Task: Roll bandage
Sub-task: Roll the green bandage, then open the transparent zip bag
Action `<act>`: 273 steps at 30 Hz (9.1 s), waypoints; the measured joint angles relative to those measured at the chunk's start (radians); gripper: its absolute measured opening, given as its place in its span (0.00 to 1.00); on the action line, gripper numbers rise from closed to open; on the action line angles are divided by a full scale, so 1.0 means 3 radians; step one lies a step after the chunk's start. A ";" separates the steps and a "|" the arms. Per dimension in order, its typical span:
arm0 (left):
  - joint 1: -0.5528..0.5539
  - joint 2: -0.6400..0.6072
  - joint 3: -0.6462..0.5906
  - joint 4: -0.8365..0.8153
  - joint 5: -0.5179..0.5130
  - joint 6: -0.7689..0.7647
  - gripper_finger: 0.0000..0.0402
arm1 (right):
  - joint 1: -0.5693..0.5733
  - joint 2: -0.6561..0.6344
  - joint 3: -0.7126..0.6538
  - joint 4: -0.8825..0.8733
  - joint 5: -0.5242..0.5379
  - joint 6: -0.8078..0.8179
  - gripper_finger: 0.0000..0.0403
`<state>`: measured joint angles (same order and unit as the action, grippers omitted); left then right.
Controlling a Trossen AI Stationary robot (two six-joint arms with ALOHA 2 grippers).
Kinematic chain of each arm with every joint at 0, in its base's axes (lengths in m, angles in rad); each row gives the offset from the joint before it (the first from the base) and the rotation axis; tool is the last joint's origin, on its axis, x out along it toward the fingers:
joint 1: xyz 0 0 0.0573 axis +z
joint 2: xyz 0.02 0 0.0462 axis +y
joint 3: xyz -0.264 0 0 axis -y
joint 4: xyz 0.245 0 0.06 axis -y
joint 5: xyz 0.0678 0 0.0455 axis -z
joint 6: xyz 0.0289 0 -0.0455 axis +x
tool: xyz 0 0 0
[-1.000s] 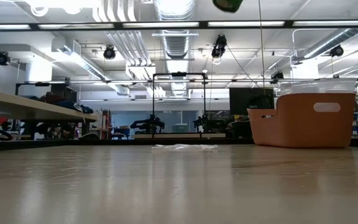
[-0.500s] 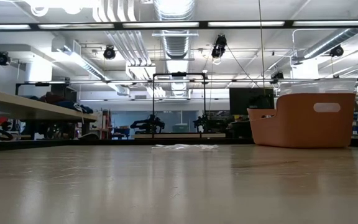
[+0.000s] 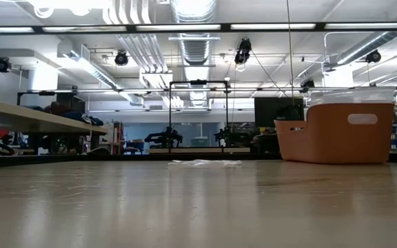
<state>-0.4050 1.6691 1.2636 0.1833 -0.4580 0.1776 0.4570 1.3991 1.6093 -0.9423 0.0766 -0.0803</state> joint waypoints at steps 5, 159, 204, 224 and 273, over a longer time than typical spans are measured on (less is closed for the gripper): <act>-0.0030 0.0000 -0.0001 -0.0011 -0.0019 -0.0002 0.09 | 0.0004 -0.0064 0.0000 0.0016 -0.0033 0.0007 0.01; -0.0398 -0.0278 -0.0792 0.0696 -0.0378 -0.0134 0.08 | 0.0311 0.0597 -0.0670 0.0054 0.0951 0.1333 0.01; -0.0458 0.0241 -0.0359 0.1162 -0.0011 -0.0846 0.01 | 0.0607 0.1023 -0.0113 0.0409 0.0878 0.1963 0.00; -0.0455 0.0286 -0.0337 0.1186 0.0015 -0.0809 0.03 | 0.0605 0.1023 -0.0116 0.0443 0.0882 0.1924 0.00; -0.0427 0.0383 -0.0337 0.1395 0.0098 -0.0696 0.04 | 0.0575 0.0992 -0.0116 0.0394 0.0968 0.1942 0.00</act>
<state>-0.5331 1.7840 1.1625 0.6018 -0.4286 -0.0311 0.6296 1.6966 1.5745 -0.8242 0.3672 0.5022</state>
